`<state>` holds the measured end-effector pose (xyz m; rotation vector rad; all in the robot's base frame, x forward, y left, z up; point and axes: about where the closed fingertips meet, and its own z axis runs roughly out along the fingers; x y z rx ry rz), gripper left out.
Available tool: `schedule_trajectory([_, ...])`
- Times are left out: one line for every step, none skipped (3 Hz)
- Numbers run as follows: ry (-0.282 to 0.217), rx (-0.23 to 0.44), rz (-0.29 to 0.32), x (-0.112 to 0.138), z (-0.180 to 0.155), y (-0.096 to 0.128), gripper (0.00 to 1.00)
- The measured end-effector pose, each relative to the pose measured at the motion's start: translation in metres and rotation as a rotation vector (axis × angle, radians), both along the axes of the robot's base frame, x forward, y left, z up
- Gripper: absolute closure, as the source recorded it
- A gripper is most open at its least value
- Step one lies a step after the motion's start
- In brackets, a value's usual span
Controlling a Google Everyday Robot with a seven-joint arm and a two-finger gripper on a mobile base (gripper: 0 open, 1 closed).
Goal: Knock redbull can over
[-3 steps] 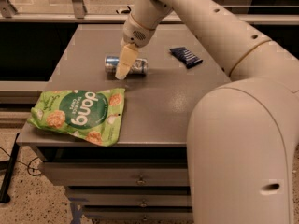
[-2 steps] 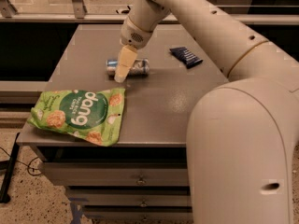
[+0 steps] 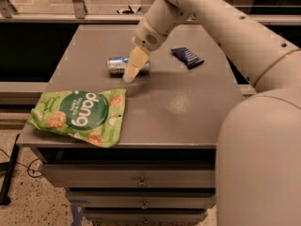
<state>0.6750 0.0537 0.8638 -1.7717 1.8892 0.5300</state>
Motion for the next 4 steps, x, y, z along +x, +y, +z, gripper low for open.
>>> schedule_trajectory([-0.030, 0.202, -0.077, -0.011, 0.011, -0.028, 0.00])
schedule_trajectory([-0.067, 0.418, -0.138, -0.023, 0.018, -0.048, 0.00])
schedule_trajectory([-0.136, 0.636, -0.203, -0.030, 0.027, -0.080, 0.00])
schedule_trajectory([-0.265, 0.770, -0.281, -0.039, 0.047, -0.141, 0.00])
